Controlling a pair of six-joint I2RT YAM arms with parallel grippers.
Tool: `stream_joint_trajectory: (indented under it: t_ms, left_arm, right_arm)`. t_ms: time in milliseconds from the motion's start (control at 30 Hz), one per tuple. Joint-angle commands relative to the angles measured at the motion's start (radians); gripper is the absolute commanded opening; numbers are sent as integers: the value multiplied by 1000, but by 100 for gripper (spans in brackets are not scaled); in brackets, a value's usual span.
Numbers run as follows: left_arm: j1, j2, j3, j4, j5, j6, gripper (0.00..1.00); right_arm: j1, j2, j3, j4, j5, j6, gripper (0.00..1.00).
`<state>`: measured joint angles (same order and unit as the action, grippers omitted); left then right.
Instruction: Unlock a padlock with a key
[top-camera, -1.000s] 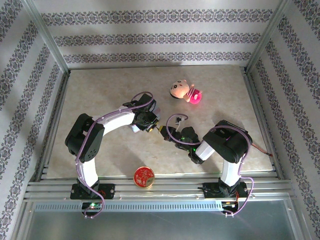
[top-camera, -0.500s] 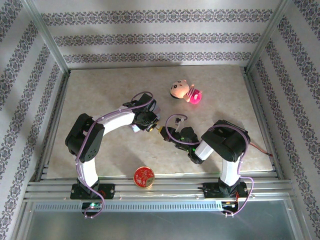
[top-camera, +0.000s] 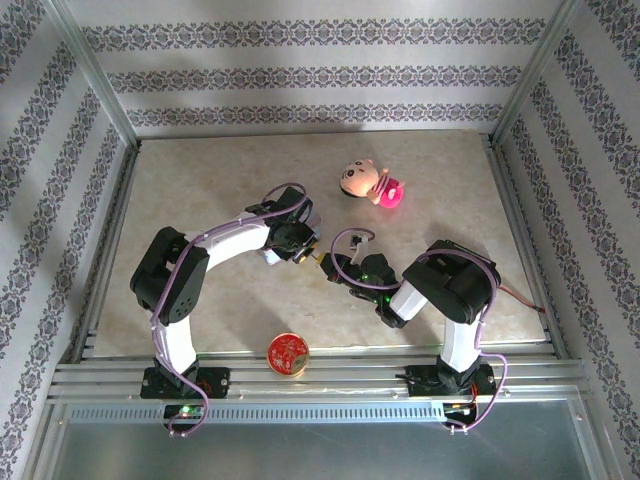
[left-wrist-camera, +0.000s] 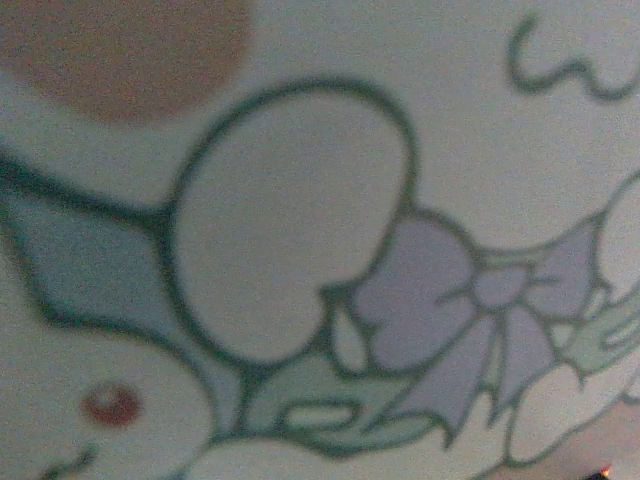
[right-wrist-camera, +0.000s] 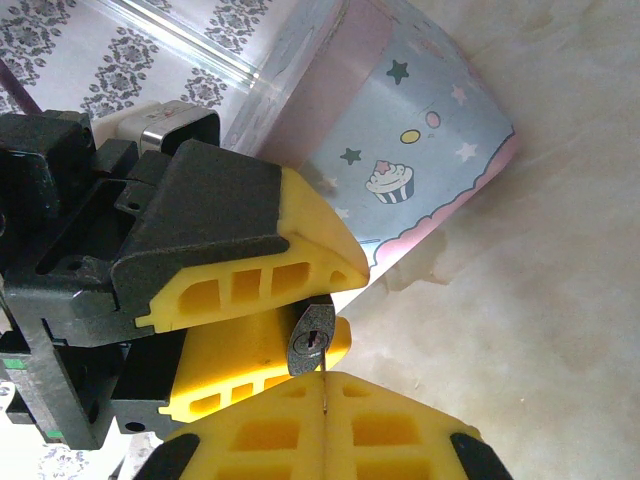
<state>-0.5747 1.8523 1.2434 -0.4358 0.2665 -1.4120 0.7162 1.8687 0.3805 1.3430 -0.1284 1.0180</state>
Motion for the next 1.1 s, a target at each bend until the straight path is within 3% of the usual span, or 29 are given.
stream_joint_trajectory:
  t_ms: [0, 1067]
  left_arm:
    - [-13, 30, -11, -10, 96, -59, 21]
    - [-13, 33, -16, -7, 100, -62, 20]
  right_arm:
    - [5, -20, 3, 44, 7, -13, 0]
    - [9, -31, -9, 44, 23, -22, 0]
